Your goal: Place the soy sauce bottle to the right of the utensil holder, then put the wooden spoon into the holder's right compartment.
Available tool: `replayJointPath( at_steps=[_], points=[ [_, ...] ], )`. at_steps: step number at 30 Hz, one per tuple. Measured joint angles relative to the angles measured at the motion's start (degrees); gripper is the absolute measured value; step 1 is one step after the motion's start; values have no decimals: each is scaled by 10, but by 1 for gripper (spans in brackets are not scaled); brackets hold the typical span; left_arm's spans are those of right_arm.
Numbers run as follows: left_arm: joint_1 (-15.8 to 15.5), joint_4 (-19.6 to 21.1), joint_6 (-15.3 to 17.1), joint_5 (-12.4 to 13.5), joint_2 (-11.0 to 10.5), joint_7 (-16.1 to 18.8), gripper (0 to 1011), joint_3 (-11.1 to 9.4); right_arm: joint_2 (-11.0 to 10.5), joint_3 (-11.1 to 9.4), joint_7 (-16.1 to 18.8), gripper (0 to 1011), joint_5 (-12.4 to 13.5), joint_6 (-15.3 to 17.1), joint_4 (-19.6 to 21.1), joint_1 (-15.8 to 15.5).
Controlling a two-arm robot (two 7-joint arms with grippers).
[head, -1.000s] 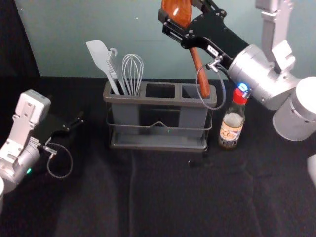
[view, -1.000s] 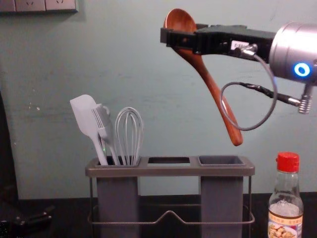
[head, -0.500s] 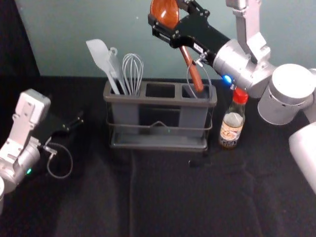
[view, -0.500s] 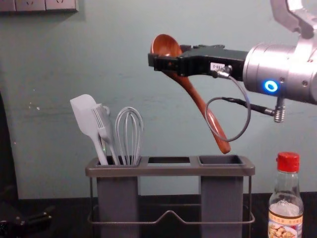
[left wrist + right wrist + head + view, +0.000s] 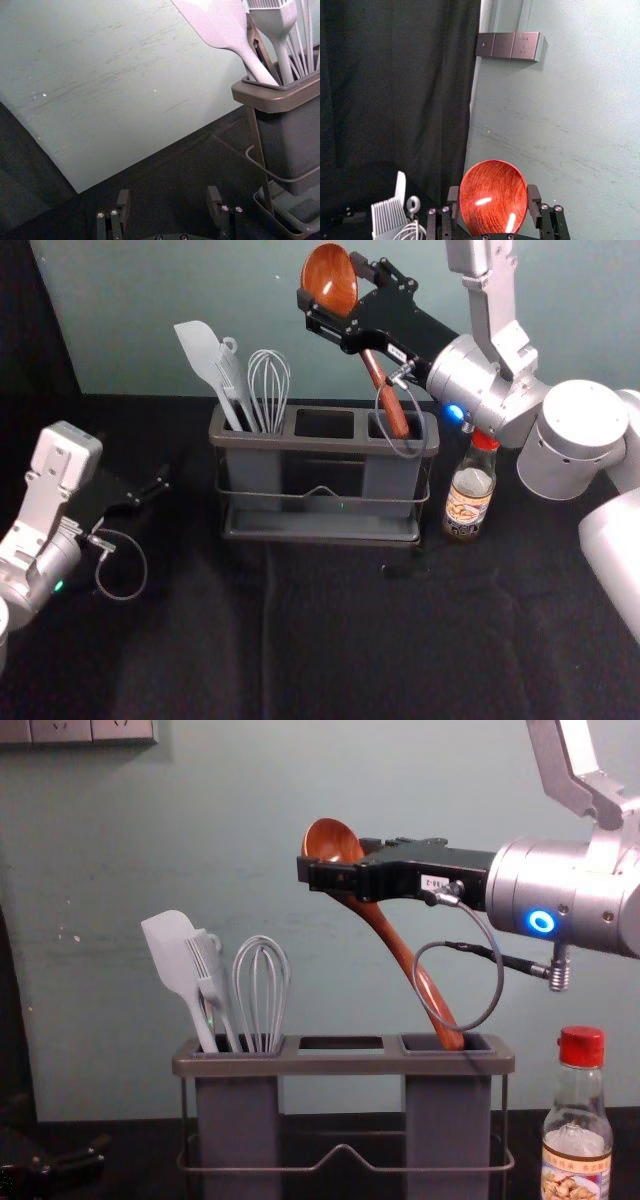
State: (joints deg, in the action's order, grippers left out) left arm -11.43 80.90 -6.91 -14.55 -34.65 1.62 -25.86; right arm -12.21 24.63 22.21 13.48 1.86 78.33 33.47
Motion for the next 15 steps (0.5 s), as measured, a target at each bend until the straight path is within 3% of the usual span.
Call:
replayJointPath(
  at_steps=[7, 15],
  points=[
    [0, 0, 0, 0, 0, 0, 1005, 0, -6, 1, 5, 837, 4, 8, 6, -9],
    [0, 0, 0, 0, 0, 0, 1005, 0, -33, -6, 17, 836, 25, 57, 45, -25]
  ],
)
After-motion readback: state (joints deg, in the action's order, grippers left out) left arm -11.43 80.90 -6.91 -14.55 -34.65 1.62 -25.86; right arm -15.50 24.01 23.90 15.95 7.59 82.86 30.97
